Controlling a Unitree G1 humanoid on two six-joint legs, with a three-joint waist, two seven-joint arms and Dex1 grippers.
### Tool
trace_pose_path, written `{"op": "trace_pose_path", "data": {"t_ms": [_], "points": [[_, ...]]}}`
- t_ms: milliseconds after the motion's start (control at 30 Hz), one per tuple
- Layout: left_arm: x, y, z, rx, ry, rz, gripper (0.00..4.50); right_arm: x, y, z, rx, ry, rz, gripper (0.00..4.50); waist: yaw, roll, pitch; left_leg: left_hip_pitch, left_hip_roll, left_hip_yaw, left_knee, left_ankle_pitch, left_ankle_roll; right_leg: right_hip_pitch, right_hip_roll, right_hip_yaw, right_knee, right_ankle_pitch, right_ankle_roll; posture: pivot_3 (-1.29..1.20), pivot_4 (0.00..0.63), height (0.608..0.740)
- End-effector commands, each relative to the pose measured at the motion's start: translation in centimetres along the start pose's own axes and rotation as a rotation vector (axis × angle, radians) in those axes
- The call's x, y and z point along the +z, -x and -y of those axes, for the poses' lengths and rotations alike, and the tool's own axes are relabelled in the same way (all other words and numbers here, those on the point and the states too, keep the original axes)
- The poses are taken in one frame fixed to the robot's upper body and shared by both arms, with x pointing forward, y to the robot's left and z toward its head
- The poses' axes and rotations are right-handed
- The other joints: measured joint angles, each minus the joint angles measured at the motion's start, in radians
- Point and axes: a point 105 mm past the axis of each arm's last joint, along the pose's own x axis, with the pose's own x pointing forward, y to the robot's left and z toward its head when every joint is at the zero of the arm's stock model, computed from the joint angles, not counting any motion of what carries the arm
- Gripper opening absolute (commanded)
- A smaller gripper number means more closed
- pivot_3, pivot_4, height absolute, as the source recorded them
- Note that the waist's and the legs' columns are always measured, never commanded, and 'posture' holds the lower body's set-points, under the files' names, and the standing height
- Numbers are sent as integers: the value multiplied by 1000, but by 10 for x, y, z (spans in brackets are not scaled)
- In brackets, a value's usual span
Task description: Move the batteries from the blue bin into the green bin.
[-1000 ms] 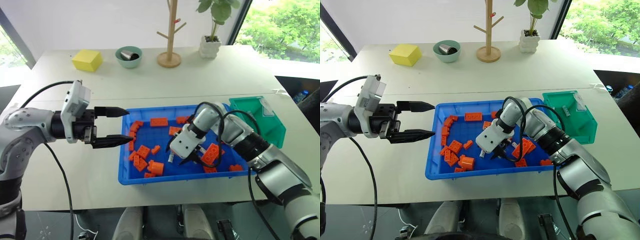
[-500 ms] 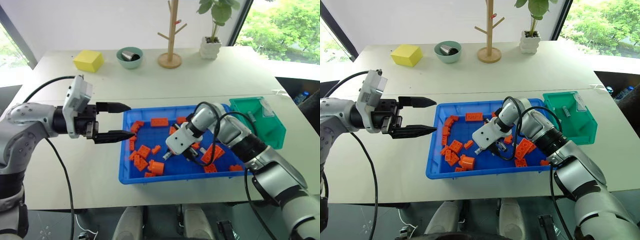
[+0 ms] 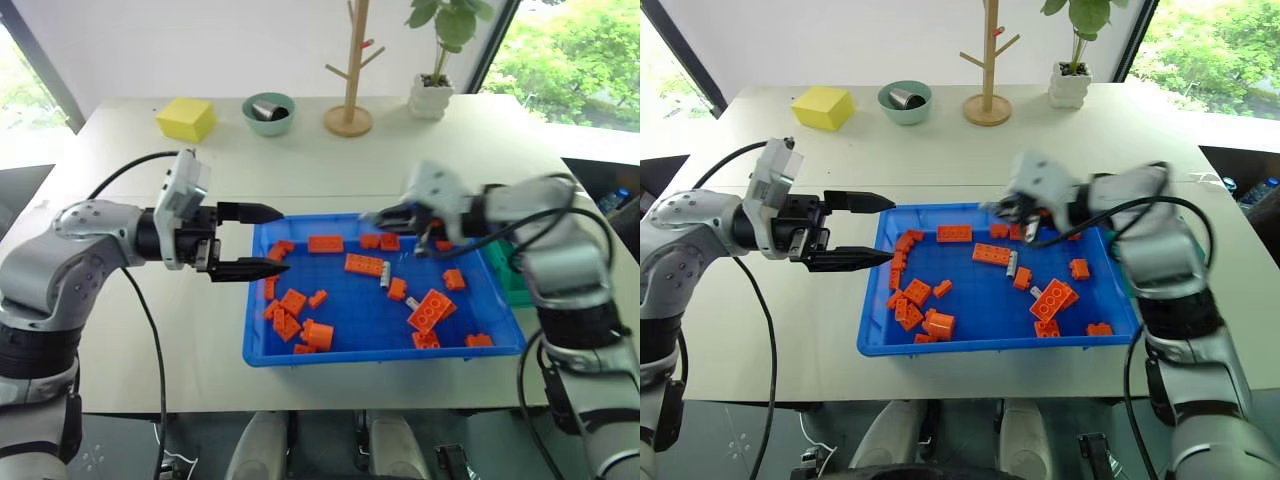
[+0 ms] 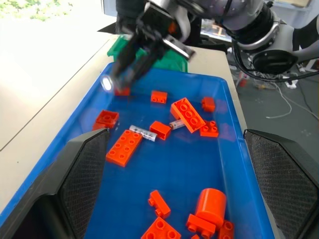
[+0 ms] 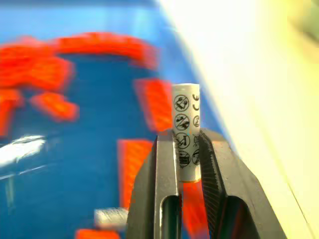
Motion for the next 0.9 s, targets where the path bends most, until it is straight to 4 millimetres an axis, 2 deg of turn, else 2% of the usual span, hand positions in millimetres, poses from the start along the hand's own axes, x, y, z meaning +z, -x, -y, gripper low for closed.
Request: {"op": "trace_pose_path", "data": {"t_ms": [33, 100, 167, 300, 367, 400, 433, 600, 800, 900], "points": [[6, 1, -3, -3, -37, 10, 4500, -9, 47, 35, -317, -106, -15, 24, 1, 0, 0, -1, 0, 0, 0, 0, 0, 0, 0, 0, 0, 0, 0, 0, 150, 702], [6, -1, -6, -4, -37, 10, 4500, -23, 70, 48, -460, -157, -56, 24, 0, 0, 0, -1, 0, 0, 0, 0, 0, -1, 0, 0, 0, 0, 0, 0, 150, 702], [6, -3, -8, -7, -39, 13, 4500, -34, 83, 54, -536, -199, -84, 24, 0, 0, 0, -1, 0, 0, 0, 0, 1, -1, 0, 0, 0, 0, 0, 0, 150, 702], [8, -6, -11, -13, -45, 20, 4500, -58, 95, 51, -602, -263, -156, 24, -4, 0, 0, -1, 0, 1, 0, 0, 1, -1, 0, 0, 0, 0, 0, 0, 150, 702], [7, -7, -12, -16, -47, 24, 4500, -70, 92, 42, -594, -305, -178, 1101, -4, 0, 0, -1, 1, 1, 0, -1, 1, -1, 0, 0, 0, 0, 0, 0, 150, 702], [7, -8, -12, -17, -48, 26, 4500, -75, 91, 38, -591, -311, -191, 1424, -3, 0, 0, -1, 1, 1, 0, -1, 2, -1, 0, 0, 0, 0, 0, 0, 150, 702], [7, -8, -13, -17, -49, 27, 4500, -78, 90, 36, -591, -312, -197, 1943, -3, 0, 0, -1, 1, 1, 0, -1, 2, -1, 0, 0, 0, 0, 0, 0, 150, 702], [8, -8, -13, -17, -51, 33, 4500, -78, 93, 40, -625, -270, -220, 4474, -3, 0, 0, -1, 0, 2, 1, -1, 2, -1, 0, 0, 0, 0, 0, 0, 150, 702], [7, -6, -12, -11, -52, 29, 4500, -49, 95, 44, -593, -266, -143, 4474, -4, 0, 0, -1, 0, 1, 1, -1, 2, -1, 0, 0, 0, 0, 0, 0, 150, 702], [7, -6, -12, -8, -51, 27, 4500, -23, 79, 30, -489, -292, -63, 4474, -4, 0, 0, -1, 1, 1, 0, -1, 2, -1, 0, 0, 0, 0, 0, 0, 150, 702]]}}
